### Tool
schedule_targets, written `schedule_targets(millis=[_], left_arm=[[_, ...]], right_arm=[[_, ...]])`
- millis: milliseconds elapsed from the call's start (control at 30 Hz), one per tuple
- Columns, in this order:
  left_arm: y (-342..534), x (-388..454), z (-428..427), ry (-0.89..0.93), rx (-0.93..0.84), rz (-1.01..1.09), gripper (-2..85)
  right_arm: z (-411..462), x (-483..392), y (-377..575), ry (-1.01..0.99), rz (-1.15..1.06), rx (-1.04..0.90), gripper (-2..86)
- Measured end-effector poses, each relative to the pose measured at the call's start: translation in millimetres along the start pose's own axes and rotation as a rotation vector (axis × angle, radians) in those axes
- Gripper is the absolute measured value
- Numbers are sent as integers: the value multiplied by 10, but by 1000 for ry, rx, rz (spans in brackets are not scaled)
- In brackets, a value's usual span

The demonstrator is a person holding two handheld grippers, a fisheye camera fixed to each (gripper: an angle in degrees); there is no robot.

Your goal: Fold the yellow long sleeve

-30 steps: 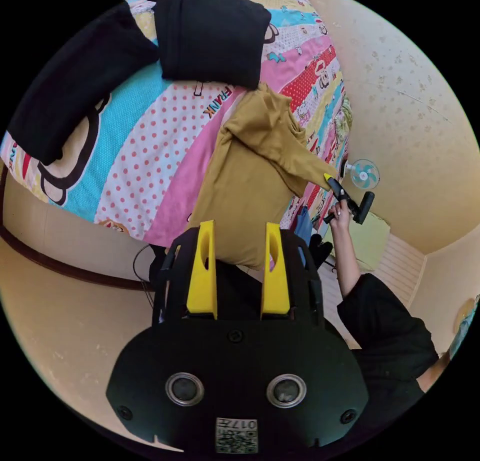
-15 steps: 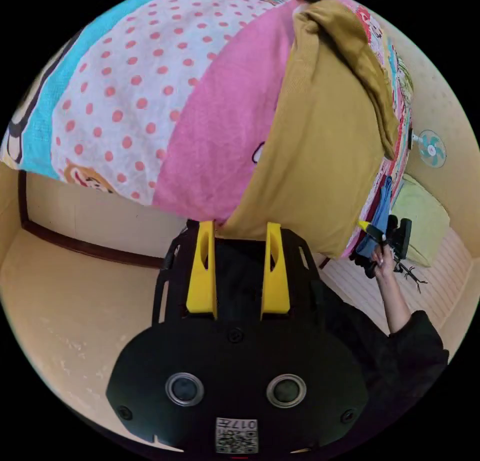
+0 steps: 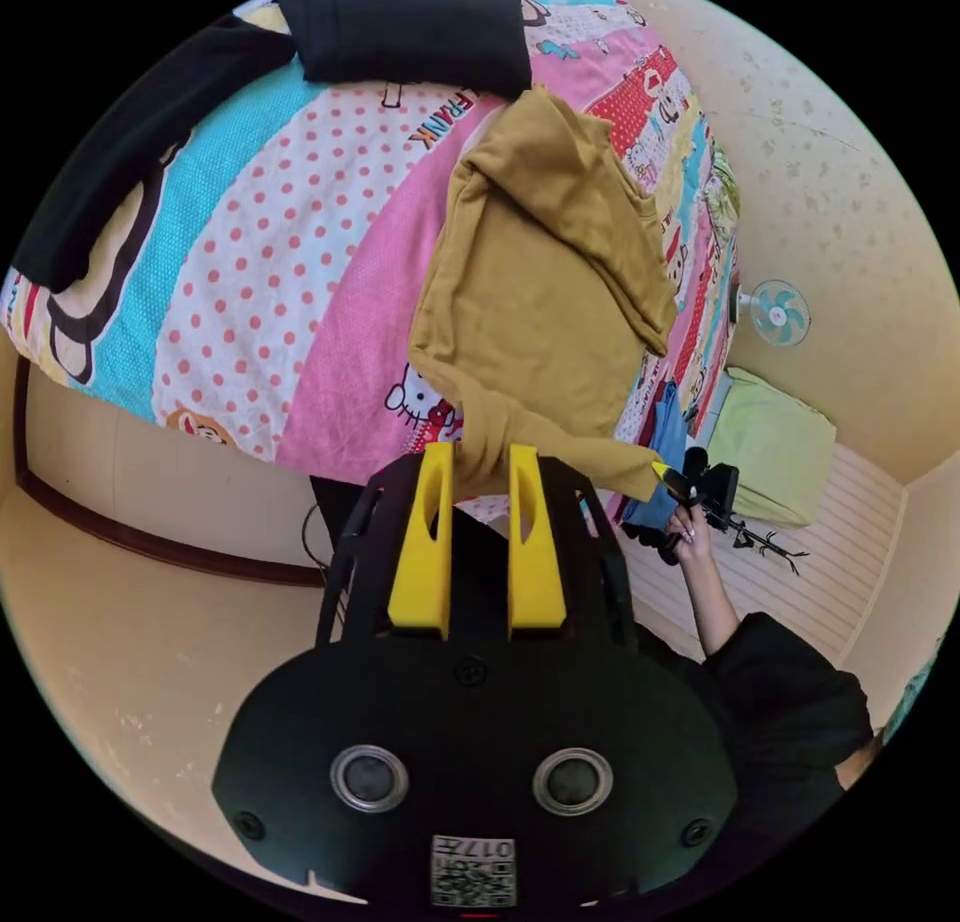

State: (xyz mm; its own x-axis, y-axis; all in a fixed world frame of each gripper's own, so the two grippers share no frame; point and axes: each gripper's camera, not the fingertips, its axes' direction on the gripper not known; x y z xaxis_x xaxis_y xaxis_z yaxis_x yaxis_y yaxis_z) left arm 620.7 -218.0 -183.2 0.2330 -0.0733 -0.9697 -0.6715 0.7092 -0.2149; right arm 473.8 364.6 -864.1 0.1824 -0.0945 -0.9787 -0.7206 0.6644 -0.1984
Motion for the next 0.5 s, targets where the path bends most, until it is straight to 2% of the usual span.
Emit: schedule_targets(millis=[67,267,400,500], left_arm=[[-95,-179,124,-5,30,13,146],[261,-621,245,-25,157,40,174],[434,-642,417,3,124,216,182],[429,-630,603,-54,38,293,187]], right_arm=[[4,87,-80,-1,17,-9,55],[8,301,141,-91,116,39,132],[85,232,374,-127,97,-2,141],[78,117,518,-105,83,12,130]])
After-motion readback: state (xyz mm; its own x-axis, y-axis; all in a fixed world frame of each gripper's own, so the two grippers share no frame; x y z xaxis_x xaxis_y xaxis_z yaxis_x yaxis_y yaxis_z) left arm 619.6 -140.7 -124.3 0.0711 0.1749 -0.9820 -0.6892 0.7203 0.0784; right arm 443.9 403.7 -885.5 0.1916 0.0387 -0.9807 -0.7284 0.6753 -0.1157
